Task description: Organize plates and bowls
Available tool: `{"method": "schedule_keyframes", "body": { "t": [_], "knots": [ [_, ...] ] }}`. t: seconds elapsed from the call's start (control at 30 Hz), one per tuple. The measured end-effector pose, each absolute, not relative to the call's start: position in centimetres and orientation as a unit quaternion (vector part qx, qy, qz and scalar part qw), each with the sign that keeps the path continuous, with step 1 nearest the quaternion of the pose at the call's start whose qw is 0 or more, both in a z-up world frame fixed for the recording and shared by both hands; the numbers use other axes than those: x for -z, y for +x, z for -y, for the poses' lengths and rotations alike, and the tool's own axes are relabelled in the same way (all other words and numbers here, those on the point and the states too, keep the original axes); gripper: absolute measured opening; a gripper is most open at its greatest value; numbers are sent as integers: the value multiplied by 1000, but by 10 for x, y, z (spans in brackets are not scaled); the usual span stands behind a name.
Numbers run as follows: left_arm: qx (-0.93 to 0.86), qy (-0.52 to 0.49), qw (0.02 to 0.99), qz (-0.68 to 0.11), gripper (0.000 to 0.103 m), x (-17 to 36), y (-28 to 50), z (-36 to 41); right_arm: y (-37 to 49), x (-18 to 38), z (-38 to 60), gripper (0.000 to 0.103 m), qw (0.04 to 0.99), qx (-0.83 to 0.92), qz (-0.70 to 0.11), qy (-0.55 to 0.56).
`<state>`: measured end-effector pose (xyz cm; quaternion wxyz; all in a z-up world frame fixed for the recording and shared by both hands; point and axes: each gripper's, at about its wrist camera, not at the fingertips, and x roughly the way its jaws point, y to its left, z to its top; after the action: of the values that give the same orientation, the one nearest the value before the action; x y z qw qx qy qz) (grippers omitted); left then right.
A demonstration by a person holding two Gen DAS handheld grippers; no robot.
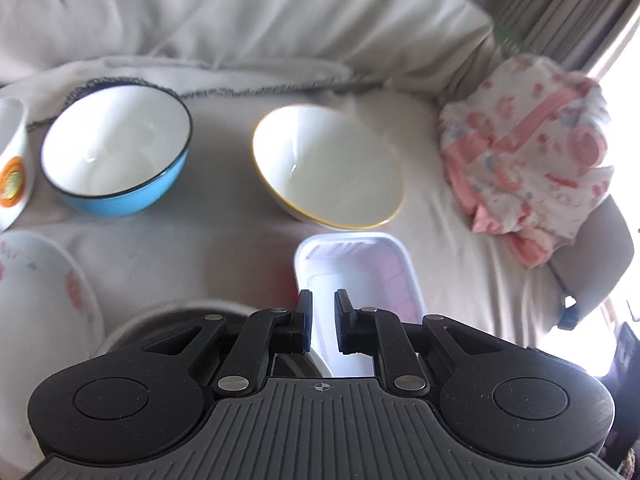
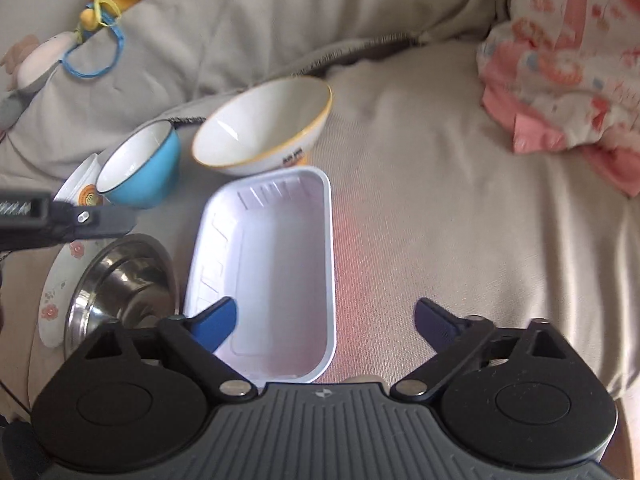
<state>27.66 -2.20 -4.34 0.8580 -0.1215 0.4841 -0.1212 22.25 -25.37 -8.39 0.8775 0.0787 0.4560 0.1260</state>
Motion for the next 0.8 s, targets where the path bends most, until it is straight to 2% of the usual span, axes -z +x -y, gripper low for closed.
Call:
{"method": "schedule_keyframes", "body": {
  "t": [0.1, 0.23, 0.33, 0.53, 0.7, 0.77, 0.8],
  "knots": [
    [100, -92, 849, -511, 15, 62, 301, 29, 236, 97, 253, 71, 876, -140, -454, 79],
    [77, -65, 833, -543, 15, 85, 323, 36, 258, 108, 250, 59, 856, -194, -469, 97],
    [88, -76, 816, -566, 9, 97, 330, 43, 269, 114, 248, 59, 840, -232, -479, 107],
    [131, -122, 794, -581, 8, 104, 352, 73, 275, 104, 279, 60, 851, -231, -462, 93],
    [204, -132, 796, -555, 10, 101, 366, 116, 295, 93, 319, 63, 888, -150, -427, 79],
    [209, -143, 801, -543, 11, 95, 362, 114, 296, 94, 328, 67, 894, -112, -425, 88],
    [214, -149, 804, -535, 12, 89, 357, 109, 295, 94, 330, 72, 897, -98, -422, 86]
  ]
}}
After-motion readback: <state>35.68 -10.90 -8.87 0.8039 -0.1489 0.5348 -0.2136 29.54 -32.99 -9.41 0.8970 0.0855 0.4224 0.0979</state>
